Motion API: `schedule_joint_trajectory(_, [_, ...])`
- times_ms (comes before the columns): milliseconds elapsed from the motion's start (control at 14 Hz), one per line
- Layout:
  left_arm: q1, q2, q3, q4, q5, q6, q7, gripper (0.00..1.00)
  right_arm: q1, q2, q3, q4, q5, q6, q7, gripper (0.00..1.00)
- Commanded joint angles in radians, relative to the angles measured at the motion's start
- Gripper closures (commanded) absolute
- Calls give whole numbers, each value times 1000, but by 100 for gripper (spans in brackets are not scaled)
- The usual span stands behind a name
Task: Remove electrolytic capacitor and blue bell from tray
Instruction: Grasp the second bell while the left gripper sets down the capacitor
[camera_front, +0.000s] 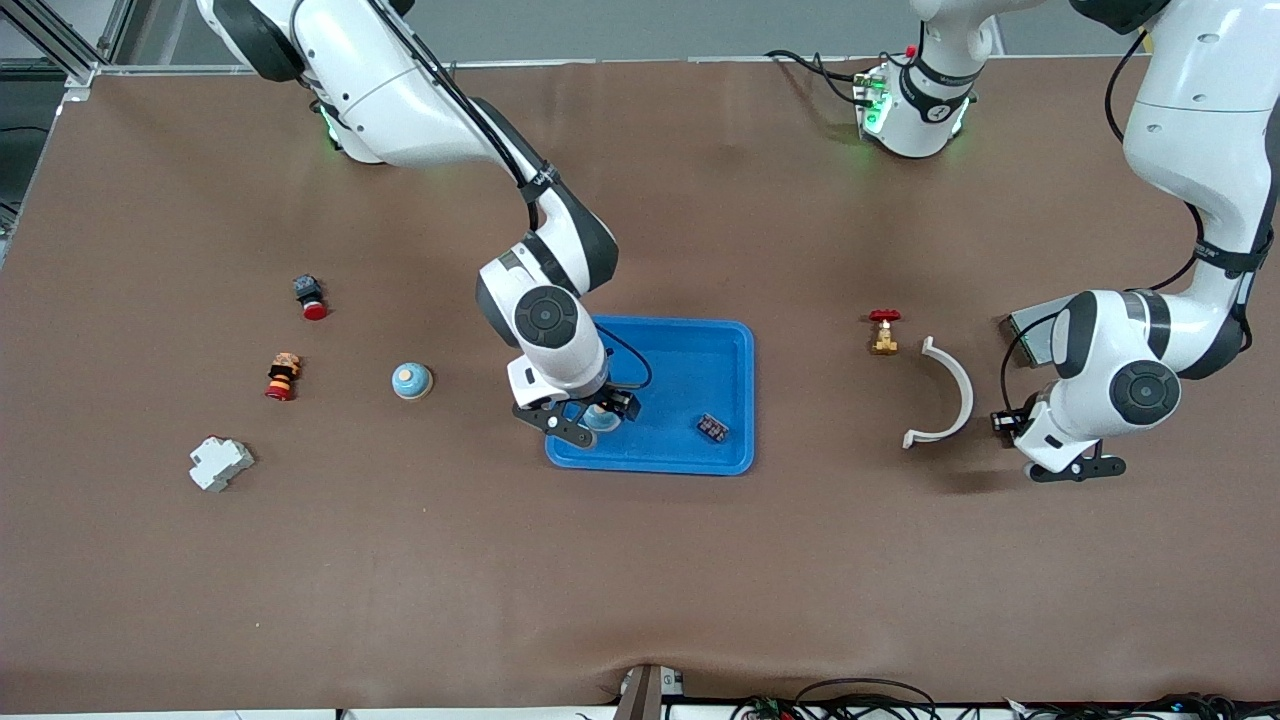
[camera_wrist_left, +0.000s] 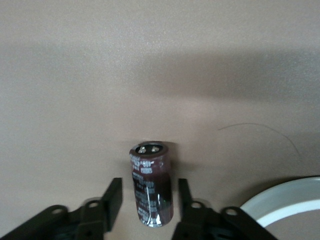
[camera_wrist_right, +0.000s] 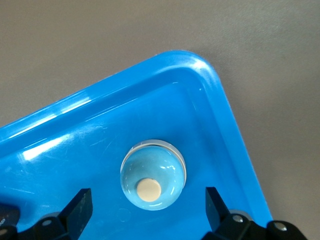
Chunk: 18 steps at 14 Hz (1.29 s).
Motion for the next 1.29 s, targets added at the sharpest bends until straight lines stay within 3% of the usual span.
schedule_joint_trajectory(0, [10,-16,-7,-13,8,9,3,0,13,28,-8,36,-22,14,30,0])
schedule_joint_trajectory(214, [23,-63,-15,-4,-8,-37,5,0,16,31,-10,36,-22,17,37,0])
schedule_joint_trajectory(571, [14,-139,-63,100,-104,-268,-9,0,42,49,-22,36,-53,34,52,0])
schedule_joint_trajectory(857, [9,-142,-148,247,-143,-471,-140,0,48,58,-23,36,-114,36,83,0])
schedule_joint_trajectory(1000, [10,-142,-219,301,-146,-509,-269,0,48,58,-22,36,-117,34,83,1])
schedule_joint_trajectory(1143, [4,-140,-282,342,-179,-522,-392,0,48,58,-22,36,-117,34,83,33])
schedule_joint_trajectory(1214, [1,-137,-302,353,-192,-522,-458,0,48,58,-22,38,-116,31,83,57])
